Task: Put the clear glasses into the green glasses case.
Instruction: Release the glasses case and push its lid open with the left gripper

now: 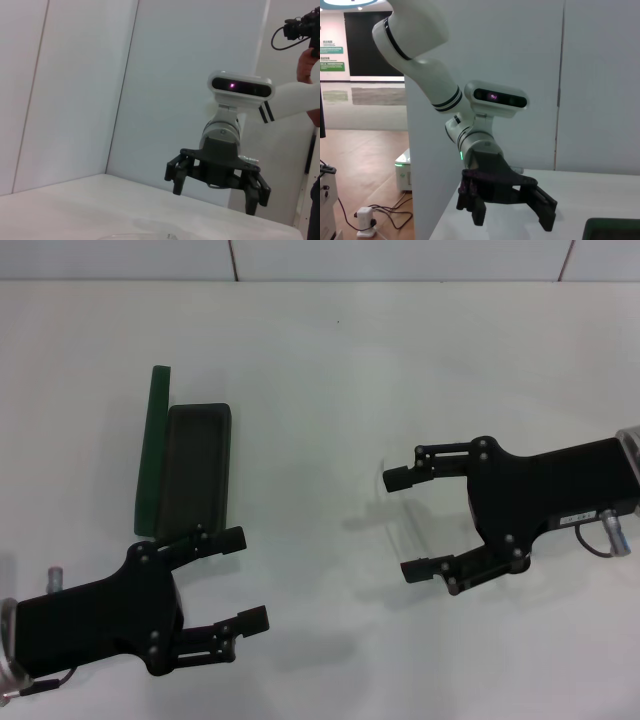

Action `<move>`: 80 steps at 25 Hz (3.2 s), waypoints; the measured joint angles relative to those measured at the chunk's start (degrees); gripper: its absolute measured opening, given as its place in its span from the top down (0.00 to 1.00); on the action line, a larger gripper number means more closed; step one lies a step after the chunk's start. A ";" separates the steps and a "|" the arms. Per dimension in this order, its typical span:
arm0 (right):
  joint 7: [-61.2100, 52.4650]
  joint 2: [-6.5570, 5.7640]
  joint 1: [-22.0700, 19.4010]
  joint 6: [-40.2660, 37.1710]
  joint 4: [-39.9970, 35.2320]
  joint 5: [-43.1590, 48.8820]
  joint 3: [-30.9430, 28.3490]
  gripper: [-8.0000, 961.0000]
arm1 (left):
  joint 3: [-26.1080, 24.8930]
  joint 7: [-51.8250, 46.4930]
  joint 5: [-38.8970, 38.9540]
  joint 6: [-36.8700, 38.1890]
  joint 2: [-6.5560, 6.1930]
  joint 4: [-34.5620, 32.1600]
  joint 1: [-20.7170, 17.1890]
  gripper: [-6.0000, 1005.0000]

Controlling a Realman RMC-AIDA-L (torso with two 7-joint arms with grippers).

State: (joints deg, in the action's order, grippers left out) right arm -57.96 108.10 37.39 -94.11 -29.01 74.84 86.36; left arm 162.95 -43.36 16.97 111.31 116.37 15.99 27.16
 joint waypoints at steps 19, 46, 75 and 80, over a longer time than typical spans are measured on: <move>2.07 0.29 -1.63 0.07 0.01 0.47 -1.02 0.11 | -0.18 -20.30 1.98 0.38 -2.82 4.53 6.19 0.15; 2.07 0.42 -2.16 2.57 -1.32 1.29 -2.25 0.11 | 0.17 -51.13 -3.42 -12.27 3.66 34.95 20.55 0.19; 3.16 0.55 -2.03 3.71 -2.72 2.07 -2.26 0.11 | 0.17 -55.68 -12.64 -23.30 3.48 31.67 24.72 0.33; 3.53 0.63 -2.17 3.71 -2.72 2.15 -2.26 0.11 | 0.17 -55.79 -13.24 -22.74 3.14 31.56 25.14 0.44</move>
State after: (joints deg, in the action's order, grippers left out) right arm -54.43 108.72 35.22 -90.40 -31.73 76.99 84.11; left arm 163.12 -99.14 3.73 88.58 119.50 47.55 52.31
